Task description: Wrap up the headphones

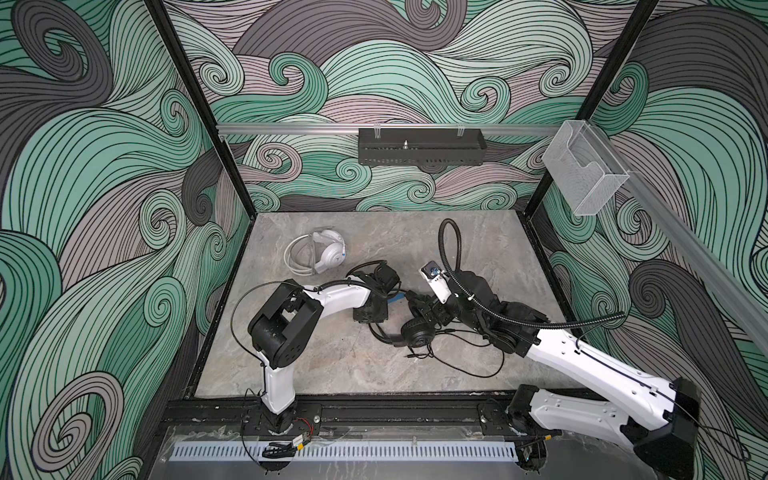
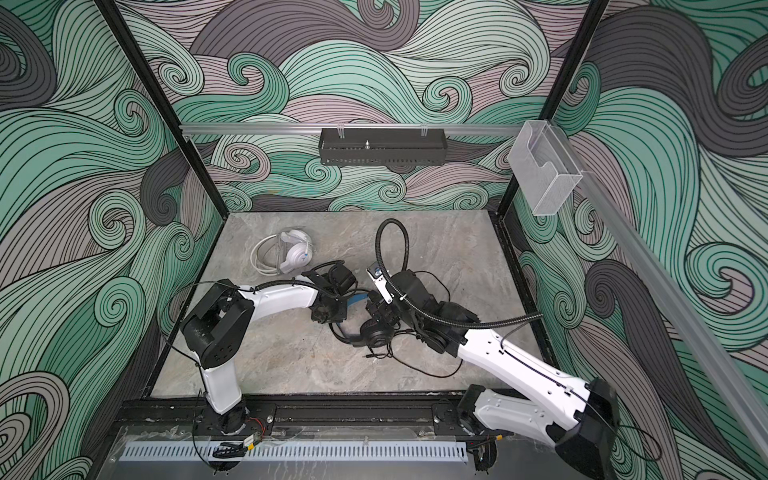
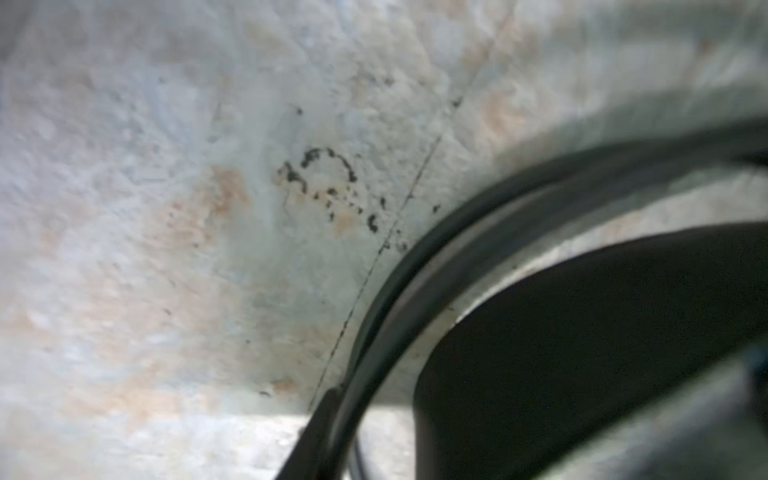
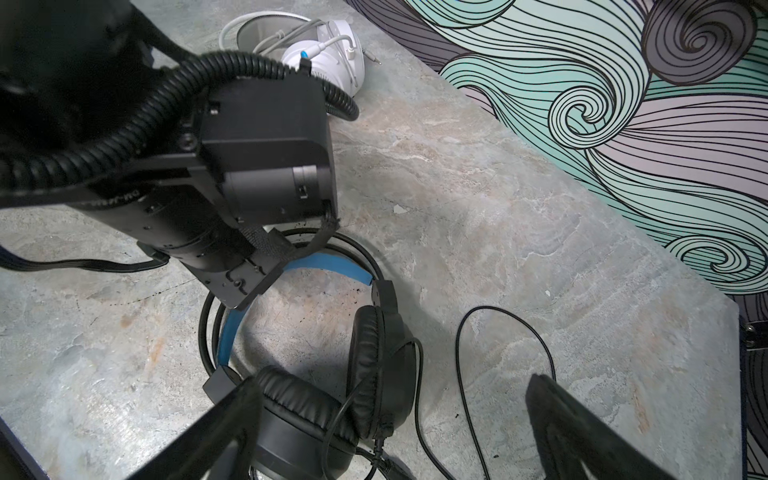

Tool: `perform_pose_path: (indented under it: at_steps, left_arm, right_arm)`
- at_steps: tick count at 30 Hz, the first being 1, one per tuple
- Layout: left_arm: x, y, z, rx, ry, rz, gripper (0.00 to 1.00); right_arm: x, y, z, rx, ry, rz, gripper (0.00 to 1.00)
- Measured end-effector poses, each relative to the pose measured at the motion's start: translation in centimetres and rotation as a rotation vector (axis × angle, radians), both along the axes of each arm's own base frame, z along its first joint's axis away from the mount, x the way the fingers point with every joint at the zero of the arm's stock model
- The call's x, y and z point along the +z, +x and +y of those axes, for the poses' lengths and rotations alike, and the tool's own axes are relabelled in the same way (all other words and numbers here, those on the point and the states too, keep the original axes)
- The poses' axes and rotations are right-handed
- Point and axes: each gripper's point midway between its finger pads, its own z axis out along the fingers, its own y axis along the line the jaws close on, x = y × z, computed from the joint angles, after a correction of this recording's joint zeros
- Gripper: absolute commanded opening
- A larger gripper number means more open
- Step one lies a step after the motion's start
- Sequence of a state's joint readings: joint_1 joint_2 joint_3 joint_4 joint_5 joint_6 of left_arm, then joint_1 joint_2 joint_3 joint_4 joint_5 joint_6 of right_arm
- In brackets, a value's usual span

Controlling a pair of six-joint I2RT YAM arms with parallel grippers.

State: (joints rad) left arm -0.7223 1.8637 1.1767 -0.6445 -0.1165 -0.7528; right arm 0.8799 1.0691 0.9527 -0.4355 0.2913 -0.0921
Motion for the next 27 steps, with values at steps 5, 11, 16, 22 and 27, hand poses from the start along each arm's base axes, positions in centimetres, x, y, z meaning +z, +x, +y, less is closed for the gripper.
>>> perform_pose_path:
  at_steps: [5, 11, 16, 22, 27]
  left_arm:
    - [0.0, 0.1, 0.5, 0.0, 0.032, -0.011, 0.1]
    - [0.2, 0.2, 0.7, -0.009, 0.039, -0.019, 0.0]
    - [2.1, 0.7, 0.5, -0.054, 0.025, -0.069, 0.0]
    - [7.5, 2.6, 0.2, -0.166, 0.037, -0.195, 0.0]
    - [13.0, 3.9, 0.0, -0.27, 0.045, -0.323, 0.0]
  right_arm:
    - [0.1, 0.1, -1.1, -0.027, -0.002, 0.001, 0.99]
    - [-0.4, 0.2, -1.9, -0.047, -0.019, 0.014, 0.99]
    - [-0.6, 0.5, -2.6, -0.071, -0.034, 0.018, 0.99]
    - [0.7, 0.7, -4.0, -0.099, -0.007, -0.007, 0.99]
    - [2.8, 0.0, -4.9, -0.084, 0.038, -0.065, 0.99]
